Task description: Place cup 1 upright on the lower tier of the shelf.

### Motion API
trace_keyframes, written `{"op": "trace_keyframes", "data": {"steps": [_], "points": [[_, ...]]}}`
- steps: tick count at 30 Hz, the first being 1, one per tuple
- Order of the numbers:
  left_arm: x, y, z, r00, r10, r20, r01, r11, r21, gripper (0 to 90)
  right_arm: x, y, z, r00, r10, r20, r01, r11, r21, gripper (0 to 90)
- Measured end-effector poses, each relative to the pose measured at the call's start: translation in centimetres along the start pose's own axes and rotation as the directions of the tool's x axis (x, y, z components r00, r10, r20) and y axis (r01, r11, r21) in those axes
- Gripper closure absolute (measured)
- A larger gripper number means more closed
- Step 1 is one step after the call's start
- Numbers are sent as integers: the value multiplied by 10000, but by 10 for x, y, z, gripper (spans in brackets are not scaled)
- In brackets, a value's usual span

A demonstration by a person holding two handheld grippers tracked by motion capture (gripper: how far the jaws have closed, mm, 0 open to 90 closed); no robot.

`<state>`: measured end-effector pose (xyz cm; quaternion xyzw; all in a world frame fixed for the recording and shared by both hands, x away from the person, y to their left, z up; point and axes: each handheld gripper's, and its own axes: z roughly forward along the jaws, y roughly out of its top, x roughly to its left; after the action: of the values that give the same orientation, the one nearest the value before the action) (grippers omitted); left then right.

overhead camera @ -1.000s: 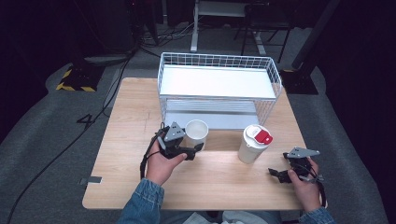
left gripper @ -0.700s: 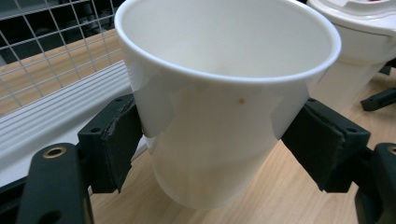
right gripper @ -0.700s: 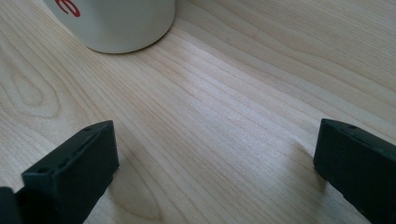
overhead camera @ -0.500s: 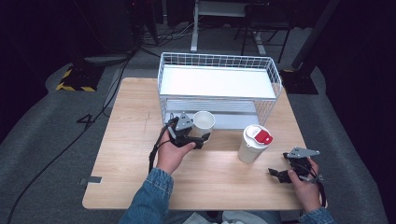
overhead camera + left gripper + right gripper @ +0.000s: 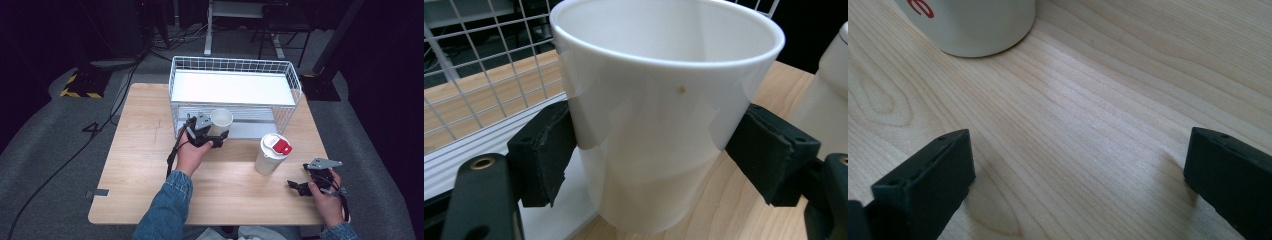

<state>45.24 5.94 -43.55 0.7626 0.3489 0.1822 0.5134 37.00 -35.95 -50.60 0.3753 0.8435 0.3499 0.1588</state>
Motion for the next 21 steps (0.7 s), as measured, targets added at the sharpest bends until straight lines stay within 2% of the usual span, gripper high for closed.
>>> {"op": "trace_keyframes", "data": {"steps": [5, 7, 12, 15, 21], "points": [[4, 0, 12, 10000, 27, -79, -27, 10000, -8, 217, 0, 0, 0, 10000, -1, 1, 1, 10000, 0, 0], [6, 0, 18, 9996, 70, -270, -71, 10000, -41, 217, 0, 0, 0, 10000, 2, 0, -2, 10000, 0, 0], [7, -2, 29, 9991, -98, -401, 95, 9999, -77, 217, 0, 0, 0, 10000, 2, -4, -2, 10000, -2, 0], [8, -3, 33, 9988, -7, -499, 5, 10000, -36, 217, 0, 0, 0, 10000, 0, 0, 0, 10000, 0, 0], [8, -5, 48, 9974, -111, -716, 99, 9998, -159, 217, 0, 0, 0, 10000, -2, 1, 2, 10000, 0, 0]]}}
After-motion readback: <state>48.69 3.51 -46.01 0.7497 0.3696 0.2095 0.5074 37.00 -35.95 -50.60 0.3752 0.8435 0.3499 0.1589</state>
